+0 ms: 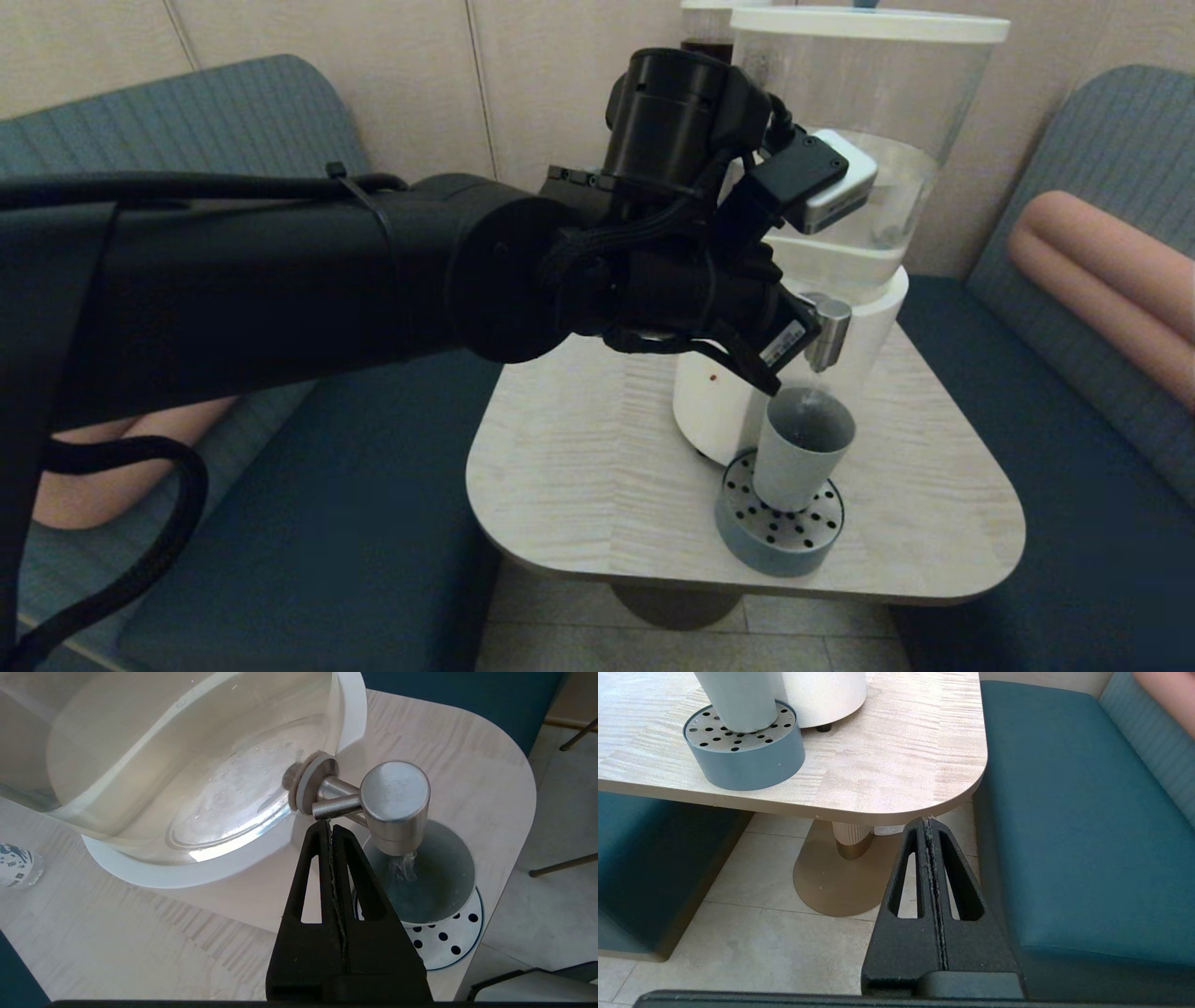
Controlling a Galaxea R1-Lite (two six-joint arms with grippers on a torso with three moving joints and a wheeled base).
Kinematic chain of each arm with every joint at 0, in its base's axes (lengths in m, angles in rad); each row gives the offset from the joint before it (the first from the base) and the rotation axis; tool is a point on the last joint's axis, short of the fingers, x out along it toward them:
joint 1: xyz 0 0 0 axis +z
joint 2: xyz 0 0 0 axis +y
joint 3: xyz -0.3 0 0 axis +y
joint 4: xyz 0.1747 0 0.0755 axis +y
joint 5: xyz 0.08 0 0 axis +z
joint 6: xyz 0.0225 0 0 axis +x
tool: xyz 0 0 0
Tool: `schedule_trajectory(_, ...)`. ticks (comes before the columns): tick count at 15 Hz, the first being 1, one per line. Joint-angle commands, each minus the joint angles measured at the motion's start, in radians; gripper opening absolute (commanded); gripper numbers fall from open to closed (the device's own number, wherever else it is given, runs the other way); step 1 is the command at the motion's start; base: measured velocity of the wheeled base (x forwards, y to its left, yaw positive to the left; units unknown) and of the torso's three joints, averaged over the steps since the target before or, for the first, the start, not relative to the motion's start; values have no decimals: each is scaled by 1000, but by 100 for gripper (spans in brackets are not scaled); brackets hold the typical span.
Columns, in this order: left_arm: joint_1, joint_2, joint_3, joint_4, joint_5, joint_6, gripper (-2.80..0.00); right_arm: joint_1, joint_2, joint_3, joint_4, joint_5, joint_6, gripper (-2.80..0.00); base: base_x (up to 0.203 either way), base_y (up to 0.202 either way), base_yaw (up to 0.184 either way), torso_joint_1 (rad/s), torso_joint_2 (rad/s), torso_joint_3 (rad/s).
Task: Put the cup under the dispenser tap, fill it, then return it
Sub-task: Turn off the faucet
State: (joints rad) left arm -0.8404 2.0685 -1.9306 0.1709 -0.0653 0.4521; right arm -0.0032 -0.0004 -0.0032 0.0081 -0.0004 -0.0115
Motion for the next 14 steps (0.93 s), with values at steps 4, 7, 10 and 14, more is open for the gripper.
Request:
schedule_trajectory(4, 0, 17, -1, -38, -1, 2, -280, 0, 0, 0, 0, 0, -1, -280, 0, 0, 0, 0, 0, 0)
schedule_trajectory(7, 0, 27, -1, -59, -1, 3, -280, 0, 0, 0, 1, 0, -1, -280, 0, 0, 0, 0, 0, 0)
schedule_trajectory(10, 0, 30, -2, -68, -1, 7, -280, 0, 0, 0, 1, 0, -1, -280, 0, 0, 0, 0, 0, 0)
schedule_trajectory(14, -2, 51, -5, -97, -1, 9, -280, 0, 0, 0, 0, 0, -1, -280, 0, 0, 0, 0, 0, 0)
